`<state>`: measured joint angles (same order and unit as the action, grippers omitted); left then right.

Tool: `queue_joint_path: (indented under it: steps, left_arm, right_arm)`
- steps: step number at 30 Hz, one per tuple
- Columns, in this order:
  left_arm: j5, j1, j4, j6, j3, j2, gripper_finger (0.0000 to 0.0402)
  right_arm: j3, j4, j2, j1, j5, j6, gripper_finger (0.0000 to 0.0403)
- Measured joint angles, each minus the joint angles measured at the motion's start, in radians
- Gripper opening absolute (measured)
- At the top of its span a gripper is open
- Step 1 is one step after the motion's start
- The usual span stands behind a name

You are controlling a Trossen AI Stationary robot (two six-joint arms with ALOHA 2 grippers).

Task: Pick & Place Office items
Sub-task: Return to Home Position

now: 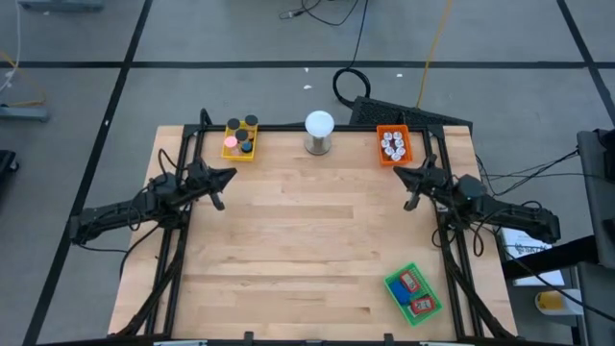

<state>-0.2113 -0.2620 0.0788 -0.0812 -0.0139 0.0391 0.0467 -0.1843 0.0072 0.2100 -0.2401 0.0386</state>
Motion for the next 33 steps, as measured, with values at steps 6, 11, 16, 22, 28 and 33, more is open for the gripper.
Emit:
queue_joint_path:
  steps: [6,11,16,22,28,33]
  left_arm:
    - [0.0,0.0,0.001,-0.001,0.0,0.0,0.0037]
    - [0.0,0.0,0.002,-0.001,0.0,0.0,0.0037]
    - [0.0,0.0,0.002,-0.001,0.0,0.0,0.0037]
    - [0.0,0.0,0.002,-0.002,-0.001,0.0,0.0037]
    - [0.0,0.0,0.002,-0.002,-0.001,0.0,0.0037]
    - [0.001,0.0,0.002,-0.002,-0.001,0.0,0.0037]
  right_arm:
    - [0.0,-0.017,0.0,0.0,0.001,0.0,0.0]
    - [0.0,-0.017,0.0,0.0,0.004,0.0,0.0]
    - [0.0,-0.019,0.0,0.0,0.005,0.0,0.0]
    - [0.0,-0.021,0.0,0.0,0.005,0.0,0.0]
    - [0.0,-0.021,0.0,0.0,0.005,0.0,0.0]
    - [0.0,-0.021,0.0,0.0,0.006,0.0,0.0]
